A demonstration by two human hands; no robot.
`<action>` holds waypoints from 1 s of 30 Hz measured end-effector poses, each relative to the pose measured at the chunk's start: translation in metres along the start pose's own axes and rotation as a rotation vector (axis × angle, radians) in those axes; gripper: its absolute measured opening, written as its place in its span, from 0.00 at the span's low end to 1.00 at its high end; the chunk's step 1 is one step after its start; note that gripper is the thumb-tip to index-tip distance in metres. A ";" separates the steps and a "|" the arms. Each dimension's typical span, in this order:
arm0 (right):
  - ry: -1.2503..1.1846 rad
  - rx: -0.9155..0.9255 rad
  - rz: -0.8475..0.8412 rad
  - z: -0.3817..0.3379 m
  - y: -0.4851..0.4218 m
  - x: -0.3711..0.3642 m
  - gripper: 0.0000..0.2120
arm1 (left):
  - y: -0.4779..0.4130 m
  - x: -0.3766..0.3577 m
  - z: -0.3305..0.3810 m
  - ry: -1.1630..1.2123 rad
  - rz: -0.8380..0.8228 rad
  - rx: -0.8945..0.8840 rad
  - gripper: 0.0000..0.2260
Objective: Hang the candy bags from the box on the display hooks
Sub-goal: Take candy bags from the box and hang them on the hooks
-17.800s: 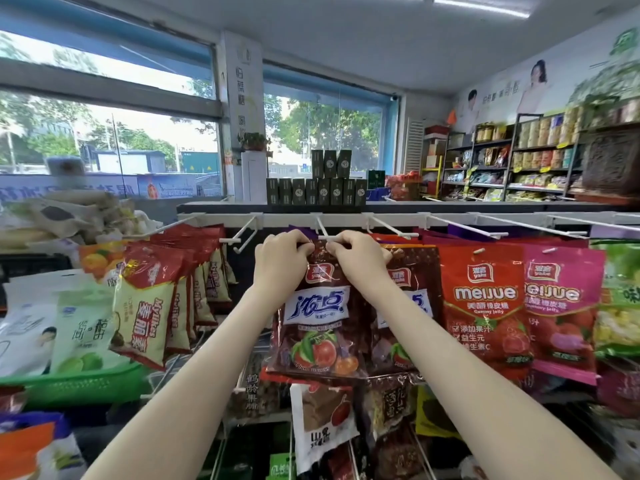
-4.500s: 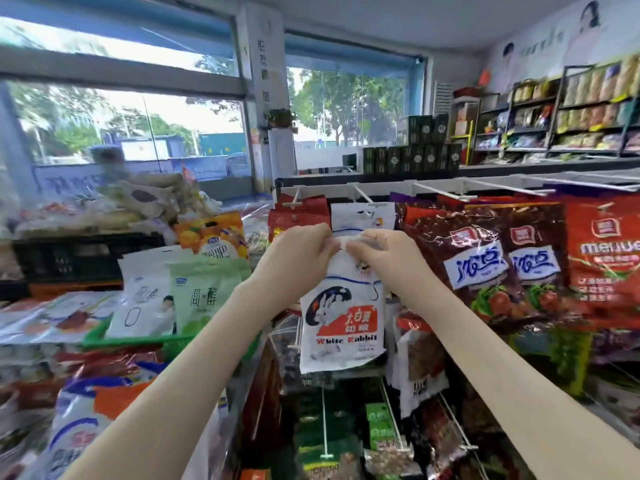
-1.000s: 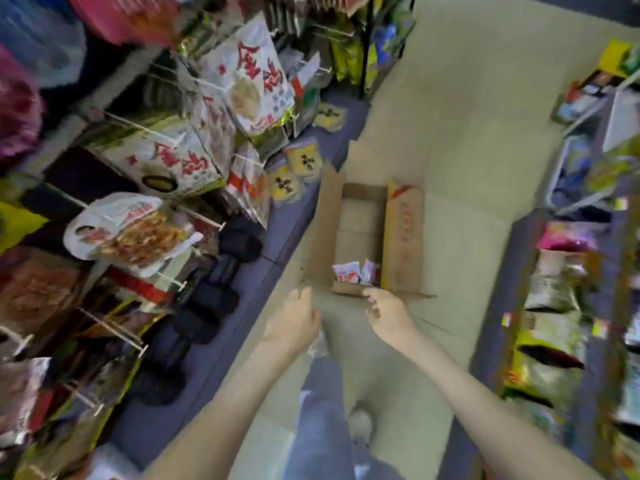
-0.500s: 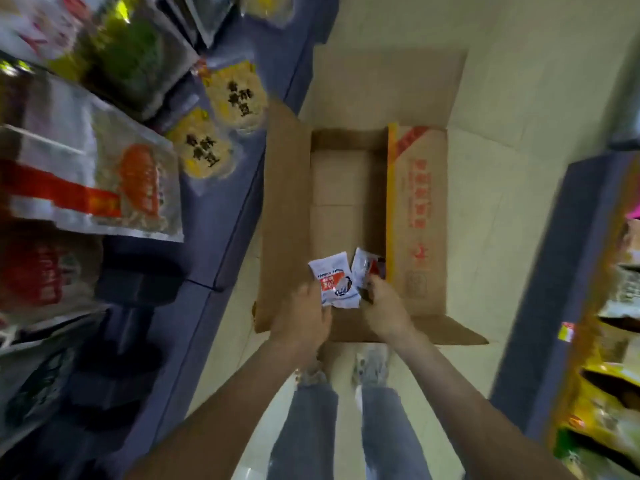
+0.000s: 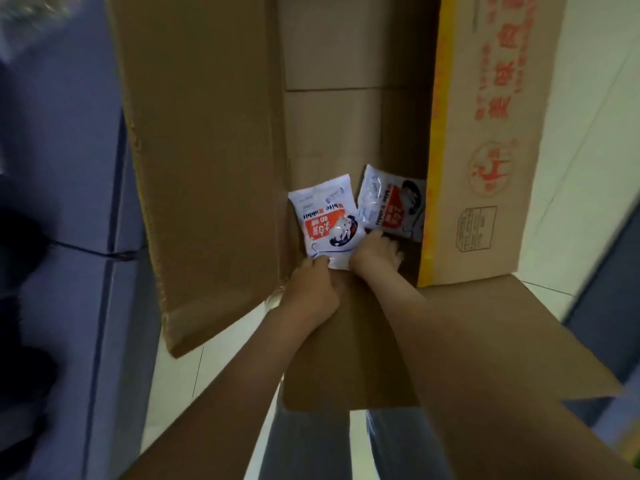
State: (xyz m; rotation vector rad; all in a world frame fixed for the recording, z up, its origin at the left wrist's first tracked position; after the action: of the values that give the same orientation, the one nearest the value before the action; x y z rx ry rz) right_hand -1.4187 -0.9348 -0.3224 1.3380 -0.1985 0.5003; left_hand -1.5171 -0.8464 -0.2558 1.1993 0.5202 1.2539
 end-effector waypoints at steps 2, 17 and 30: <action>-0.035 -0.009 -0.041 -0.006 0.009 0.006 0.22 | 0.007 0.012 0.000 0.040 0.071 0.004 0.24; 0.214 0.772 0.719 -0.019 0.414 0.241 0.14 | 0.277 0.225 0.135 -0.121 0.400 -0.549 0.16; -0.236 1.072 0.526 0.053 0.716 0.224 0.18 | 0.633 0.225 0.064 0.524 0.904 -0.458 0.15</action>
State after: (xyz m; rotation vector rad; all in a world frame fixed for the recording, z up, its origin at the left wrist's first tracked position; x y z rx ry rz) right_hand -1.5405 -0.8297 0.4125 2.4170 -0.5299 0.9615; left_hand -1.6710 -0.7535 0.3946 0.6922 0.0063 2.3406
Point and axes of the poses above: each hand's wrist, its own y-axis away from the middle knuckle, its own x-axis out of the back of the hand, z = x × y, the point moved 8 cm from there along -y, towards the middle knuckle, and after that the axes turned 5 degrees about -x, right-handed, at the moved point
